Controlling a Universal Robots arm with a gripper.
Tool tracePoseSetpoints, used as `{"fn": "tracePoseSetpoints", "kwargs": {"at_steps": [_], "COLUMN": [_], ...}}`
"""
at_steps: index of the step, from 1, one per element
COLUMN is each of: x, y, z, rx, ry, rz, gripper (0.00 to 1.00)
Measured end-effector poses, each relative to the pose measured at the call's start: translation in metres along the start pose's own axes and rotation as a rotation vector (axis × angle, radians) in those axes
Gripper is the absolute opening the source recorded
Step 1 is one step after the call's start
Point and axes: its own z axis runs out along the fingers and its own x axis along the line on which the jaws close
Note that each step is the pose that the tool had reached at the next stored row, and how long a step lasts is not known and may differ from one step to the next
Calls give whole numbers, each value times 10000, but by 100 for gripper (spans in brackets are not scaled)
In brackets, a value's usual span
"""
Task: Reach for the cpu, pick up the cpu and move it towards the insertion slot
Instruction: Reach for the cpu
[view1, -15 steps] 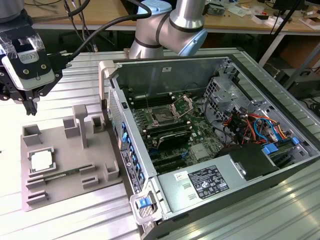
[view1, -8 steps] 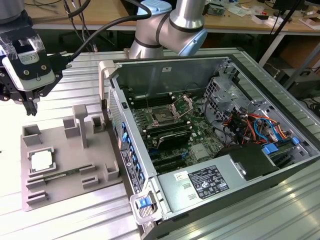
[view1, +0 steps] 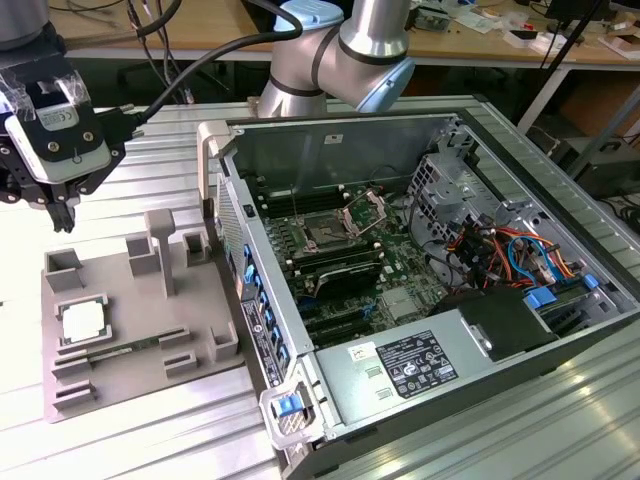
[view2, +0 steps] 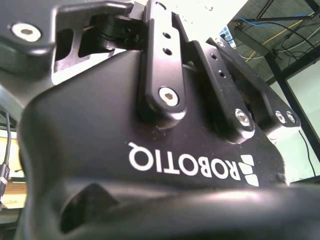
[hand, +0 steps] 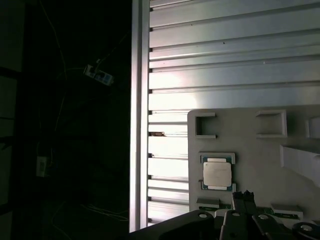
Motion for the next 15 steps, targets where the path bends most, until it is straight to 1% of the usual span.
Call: {"fn": "tracePoseSetpoints", "kwargs": {"at_steps": [15], "x": [0], "y": [-1], "z": [29], "rx": [0], "ry": [0], "rz": [0], "gripper": [11]}}
